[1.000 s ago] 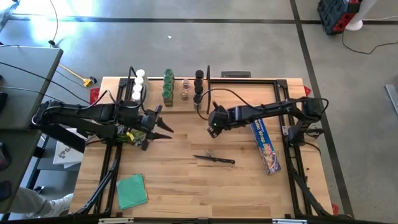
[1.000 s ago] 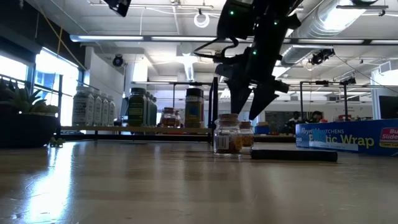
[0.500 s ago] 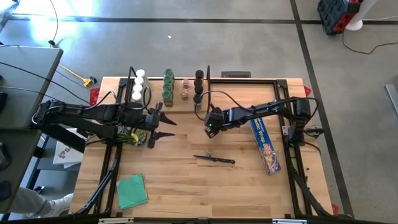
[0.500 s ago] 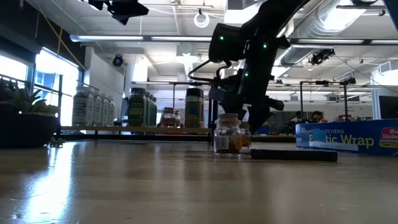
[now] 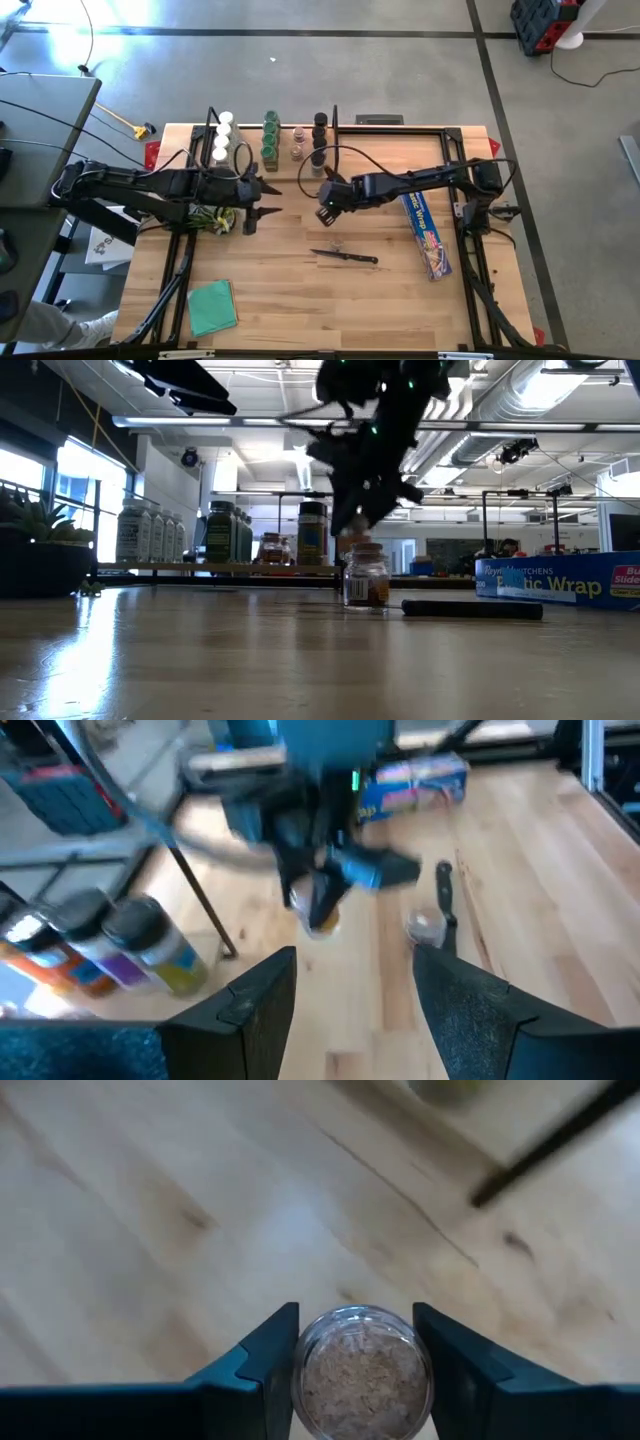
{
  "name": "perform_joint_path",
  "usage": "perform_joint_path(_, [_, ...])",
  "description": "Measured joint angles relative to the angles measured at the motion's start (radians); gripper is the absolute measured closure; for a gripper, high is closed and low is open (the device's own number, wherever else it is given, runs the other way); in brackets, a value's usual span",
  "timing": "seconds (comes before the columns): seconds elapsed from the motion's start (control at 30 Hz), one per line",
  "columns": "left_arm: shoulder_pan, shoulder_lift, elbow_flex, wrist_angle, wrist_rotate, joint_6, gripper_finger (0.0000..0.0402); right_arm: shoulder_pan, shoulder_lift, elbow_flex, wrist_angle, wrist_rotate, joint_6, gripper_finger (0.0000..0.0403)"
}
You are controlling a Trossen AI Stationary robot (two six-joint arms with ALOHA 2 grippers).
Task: Shelf spices
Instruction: Put the brown lid on the seasoning bottle
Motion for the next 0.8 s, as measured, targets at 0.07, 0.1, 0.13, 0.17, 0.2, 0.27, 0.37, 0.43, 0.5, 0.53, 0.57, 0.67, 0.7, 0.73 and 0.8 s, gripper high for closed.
perform_joint_path(0.07, [-0.010, 0.016, -0.009, -0.005, 0.001, -0.018, 0.0203, 0.018, 0.000, 0.055, -0.016, 0.013, -0.018, 0.0247])
perform_joint_path(0.1, [-0.017, 0.027, -0.015, 0.001, 0.001, -0.032, 0.0203, 0.028, 0.000, 0.075, -0.013, 0.025, -0.023, 0.0247])
perform_joint_path(0.13, [-0.026, 0.037, -0.025, 0.000, 0.001, -0.054, 0.0203, 0.039, 0.000, 0.091, 0.000, 0.041, -0.030, 0.0247])
perform_joint_path(0.17, [-0.037, 0.048, -0.039, -0.008, 0.001, -0.082, 0.0203, 0.050, 0.000, 0.101, 0.021, 0.056, -0.038, 0.0247])
perform_joint_path(0.2, [-0.050, 0.057, -0.052, -0.018, 0.001, -0.107, 0.0204, 0.062, -0.001, 0.104, 0.050, 0.071, -0.044, 0.0247])
perform_joint_path(0.27, [-0.078, 0.068, -0.068, -0.068, -0.003, -0.135, 0.0204, 0.085, 0.002, 0.093, 0.107, 0.107, -0.060, 0.0247])
perform_joint_path(0.37, [-0.121, 0.058, -0.050, -0.184, -0.062, -0.167, 0.0204, 0.108, 0.039, 0.059, 0.262, 0.159, -0.099, 0.0247])
perform_joint_path(0.43, [-0.144, 0.035, -0.021, -0.249, -0.117, -0.179, 0.0204, 0.111, 0.094, 0.051, 0.367, 0.158, -0.140, 0.0247])
perform_joint_path(0.5, [-0.164, 0.010, 0.009, -0.304, -0.165, -0.198, 0.0204, 0.111, 0.169, 0.061, 0.495, 0.123, -0.185, 0.0247])
perform_joint_path(0.53, [-0.173, -0.004, 0.020, -0.325, -0.184, -0.208, 0.0204, 0.110, 0.209, 0.078, 0.531, 0.115, -0.205, 0.0247])
perform_joint_path(0.57, [-0.180, -0.016, 0.029, -0.346, -0.200, -0.218, 0.0204, 0.109, 0.251, 0.106, 0.550, 0.112, -0.220, 0.0247])
perform_joint_path(0.67, [-0.198, -0.055, 0.035, -0.362, -0.241, -0.224, 0.0204, 0.098, 0.364, 0.223, 0.525, 0.113, -0.251, 0.0247])
perform_joint_path(0.7, [-0.202, -0.067, 0.034, -0.364, -0.251, -0.224, 0.0204, 0.092, 0.399, 0.270, 0.508, 0.113, -0.267, 0.0247])
perform_joint_path(0.73, [-0.205, -0.075, 0.034, -0.374, -0.257, -0.224, 0.0204, 0.086, 0.432, 0.320, 0.494, 0.114, -0.289, 0.0247])
perform_joint_path(0.8, [-0.208, -0.088, 0.033, -0.388, -0.262, -0.224, 0.0204, 0.076, 0.488, 0.421, 0.450, 0.111, -0.342, 0.0247])
